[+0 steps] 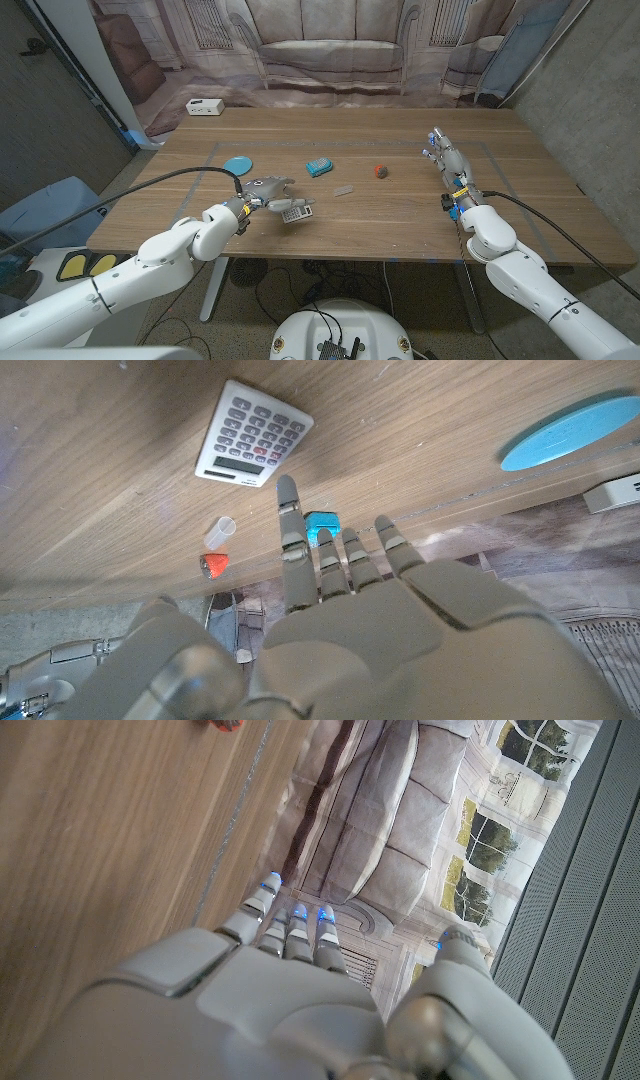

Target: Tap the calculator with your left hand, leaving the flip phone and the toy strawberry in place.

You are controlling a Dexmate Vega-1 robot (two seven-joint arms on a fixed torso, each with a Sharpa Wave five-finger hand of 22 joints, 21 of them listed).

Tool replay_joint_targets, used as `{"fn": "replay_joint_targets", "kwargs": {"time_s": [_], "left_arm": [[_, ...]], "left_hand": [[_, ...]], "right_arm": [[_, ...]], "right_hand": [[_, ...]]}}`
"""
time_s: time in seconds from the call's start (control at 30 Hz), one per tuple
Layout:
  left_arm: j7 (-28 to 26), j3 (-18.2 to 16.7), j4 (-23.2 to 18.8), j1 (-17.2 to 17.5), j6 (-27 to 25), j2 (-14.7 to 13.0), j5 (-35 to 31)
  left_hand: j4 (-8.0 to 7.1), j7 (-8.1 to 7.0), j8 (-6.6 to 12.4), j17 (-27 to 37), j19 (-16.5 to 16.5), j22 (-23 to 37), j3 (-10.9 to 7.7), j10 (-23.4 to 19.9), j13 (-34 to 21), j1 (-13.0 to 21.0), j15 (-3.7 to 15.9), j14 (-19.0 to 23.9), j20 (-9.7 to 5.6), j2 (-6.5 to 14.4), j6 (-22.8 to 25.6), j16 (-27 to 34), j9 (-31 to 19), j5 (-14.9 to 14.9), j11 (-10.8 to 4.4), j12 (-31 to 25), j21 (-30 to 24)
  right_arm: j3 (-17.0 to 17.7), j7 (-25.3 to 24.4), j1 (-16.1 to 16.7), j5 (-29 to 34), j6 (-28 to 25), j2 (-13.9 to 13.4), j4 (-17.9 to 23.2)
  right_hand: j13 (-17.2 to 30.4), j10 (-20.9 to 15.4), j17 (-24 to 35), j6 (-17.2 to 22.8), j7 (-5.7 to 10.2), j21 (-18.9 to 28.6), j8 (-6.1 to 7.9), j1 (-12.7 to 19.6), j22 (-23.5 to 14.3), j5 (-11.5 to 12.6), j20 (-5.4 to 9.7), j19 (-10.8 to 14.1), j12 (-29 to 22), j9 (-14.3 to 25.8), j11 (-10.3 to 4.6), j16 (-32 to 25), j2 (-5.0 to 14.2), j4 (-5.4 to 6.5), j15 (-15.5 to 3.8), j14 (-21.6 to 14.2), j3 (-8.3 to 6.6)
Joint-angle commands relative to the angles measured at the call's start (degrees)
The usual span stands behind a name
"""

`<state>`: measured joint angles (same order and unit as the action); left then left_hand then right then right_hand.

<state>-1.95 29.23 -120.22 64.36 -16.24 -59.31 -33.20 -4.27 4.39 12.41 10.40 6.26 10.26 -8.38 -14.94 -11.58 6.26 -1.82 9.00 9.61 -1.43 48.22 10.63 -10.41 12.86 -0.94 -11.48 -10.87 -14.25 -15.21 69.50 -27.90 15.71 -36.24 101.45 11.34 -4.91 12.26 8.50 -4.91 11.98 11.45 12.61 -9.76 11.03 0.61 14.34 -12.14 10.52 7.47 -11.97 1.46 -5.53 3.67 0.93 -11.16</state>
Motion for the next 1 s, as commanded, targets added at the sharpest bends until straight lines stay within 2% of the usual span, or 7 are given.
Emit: {"fn": "replay_joint_targets", "kwargs": {"time_s": [0.03,0.53,1.0], "left_arm": [[0.79,0.98,0.02,-0.77,-0.54,-0.12,-0.61],[0.64,1.76,0.20,-0.89,-2.35,0.41,-1.94],[-0.16,2.31,0.26,-0.66,-2.37,0.84,-2.05]], "left_hand": [[-0.12,-0.37,0.12,0.06,-0.35,0.24,0.33,-0.57,-0.07,-0.04,0.14,0.67,0.28,0.14,0.89,0.27,-0.05,0.42,-0.22,-0.66,-0.34],[0.20,-0.47,0.24,0.01,-0.18,0.22,0.21,-1.11,-0.05,0.58,0.45,1.20,0.19,0.40,2.09,0.41,-0.04,0.50,-0.49,-0.93,-0.47],[0.54,-1.33,-0.03,-0.02,-0.21,0.21,0.07,-1.46,-0.03,1.19,0.58,1.57,0.31,0.59,2.12,0.47,-0.05,0.52,-0.57,-1.08,-0.50]], "right_arm": [[0.01,0.08,-0.16,0.07,-0.05,-0.10,0.08],[0.11,0.00,-0.09,-0.03,0.00,0.00,-0.15],[0.00,0.25,-0.44,-0.01,0.33,0.10,-0.47]], "right_hand": [[0.05,-0.28,0.09,0.58,-0.09,-0.12,-0.15,0.01,-0.06,-0.14,-0.29,0.31,0.26,0.17,0.19,-0.03,0.26,-0.19,0.44,-0.11,0.21],[0.06,-0.26,0.07,0.64,-0.04,-0.23,-0.17,-0.01,-0.06,-0.14,-0.36,0.36,0.28,0.16,0.28,-0.03,0.29,-0.25,0.44,-0.17,0.27],[0.06,-0.29,0.04,0.63,-0.01,-0.35,-0.21,-0.02,-0.07,-0.15,-0.46,0.35,0.29,0.16,0.30,0.02,0.29,-0.34,0.53,-0.10,0.33]]}}
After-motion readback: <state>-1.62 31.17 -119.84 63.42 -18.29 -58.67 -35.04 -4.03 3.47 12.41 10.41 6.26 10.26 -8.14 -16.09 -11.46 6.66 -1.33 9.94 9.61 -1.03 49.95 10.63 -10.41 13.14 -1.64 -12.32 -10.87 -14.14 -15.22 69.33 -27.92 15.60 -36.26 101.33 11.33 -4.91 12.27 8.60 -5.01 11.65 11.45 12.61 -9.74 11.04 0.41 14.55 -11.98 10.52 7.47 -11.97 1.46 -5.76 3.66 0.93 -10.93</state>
